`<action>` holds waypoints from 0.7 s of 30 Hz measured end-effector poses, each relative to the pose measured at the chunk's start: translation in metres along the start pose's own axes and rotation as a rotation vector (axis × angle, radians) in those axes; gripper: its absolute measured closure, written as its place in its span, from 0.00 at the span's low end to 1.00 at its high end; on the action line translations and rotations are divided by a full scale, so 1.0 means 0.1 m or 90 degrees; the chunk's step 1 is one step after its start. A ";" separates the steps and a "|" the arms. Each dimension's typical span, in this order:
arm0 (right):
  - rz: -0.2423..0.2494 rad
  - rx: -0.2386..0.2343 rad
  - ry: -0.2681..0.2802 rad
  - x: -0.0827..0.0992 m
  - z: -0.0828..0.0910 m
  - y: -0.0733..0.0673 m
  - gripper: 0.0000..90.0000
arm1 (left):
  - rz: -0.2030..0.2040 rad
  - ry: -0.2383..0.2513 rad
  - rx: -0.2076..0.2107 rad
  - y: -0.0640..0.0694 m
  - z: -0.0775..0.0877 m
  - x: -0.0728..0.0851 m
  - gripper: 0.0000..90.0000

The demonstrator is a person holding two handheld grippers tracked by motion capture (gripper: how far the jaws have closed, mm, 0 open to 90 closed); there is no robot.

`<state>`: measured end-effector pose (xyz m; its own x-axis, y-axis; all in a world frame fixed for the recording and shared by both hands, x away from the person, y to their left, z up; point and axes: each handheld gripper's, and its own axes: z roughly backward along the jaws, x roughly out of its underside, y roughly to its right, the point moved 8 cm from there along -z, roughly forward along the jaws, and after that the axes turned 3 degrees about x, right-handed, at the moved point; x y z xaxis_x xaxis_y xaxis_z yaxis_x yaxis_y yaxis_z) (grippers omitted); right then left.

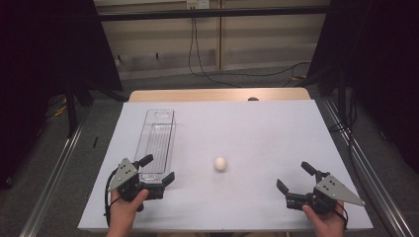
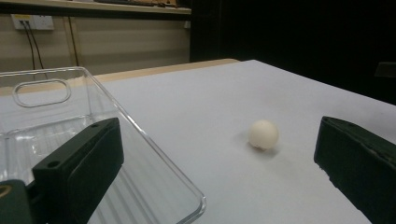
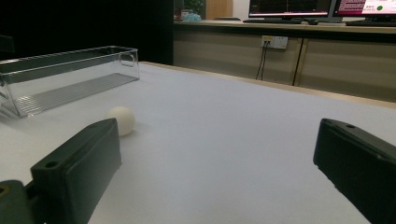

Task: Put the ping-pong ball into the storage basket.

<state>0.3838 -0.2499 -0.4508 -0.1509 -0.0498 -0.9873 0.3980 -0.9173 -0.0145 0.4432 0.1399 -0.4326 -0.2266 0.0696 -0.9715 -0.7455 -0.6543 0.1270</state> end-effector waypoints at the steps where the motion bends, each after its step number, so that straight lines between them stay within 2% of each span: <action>1: 0.000 -0.001 0.000 0.00 0.00 0.00 0.00 | -0.003 -0.005 -0.001 0.00 0.00 0.00 0.02; 2: 0.001 0.002 0.002 0.00 0.00 0.00 0.00 | -0.014 -0.015 0.005 0.01 0.00 0.01 0.02; 5: -0.001 0.002 0.004 -0.01 0.00 0.00 0.00 | 0.000 -0.007 0.008 0.05 -0.04 -0.01 0.02; 8: -0.003 0.003 0.004 -0.01 0.01 -0.01 0.01 | -0.009 -0.010 0.011 0.06 -0.06 -0.02 0.02; 10: -0.003 0.002 0.005 -0.01 0.01 0.00 0.00 | 0.002 -0.006 0.014 0.09 -0.09 -0.04 0.02; 16: -0.002 0.001 0.005 -0.01 0.01 0.00 0.00 | -0.011 -0.018 0.023 0.12 -0.14 -0.05 0.02; 17: -0.002 0.001 0.005 -0.01 0.01 0.00 0.00 | -0.004 -0.014 0.023 0.13 -0.15 -0.05 0.02; 18: -0.002 0.000 0.006 -0.01 0.01 0.00 0.00 | -0.018 -0.027 0.025 0.13 -0.14 -0.05 0.02; 19: -0.002 0.001 0.005 -0.01 0.01 0.00 0.00 | -0.004 -0.011 0.025 0.15 -0.17 -0.06 0.02; 21: -0.002 0.000 0.005 -0.01 0.01 0.00 0.00 | -0.009 -0.016 0.027 0.15 -0.17 -0.07 0.02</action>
<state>0.3831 -0.2500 -0.4496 -0.1449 -0.0438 -0.9885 0.3970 -0.9176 -0.0175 0.4438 0.1170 -0.4276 -0.2311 0.0972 -0.9681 -0.7742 -0.6210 0.1224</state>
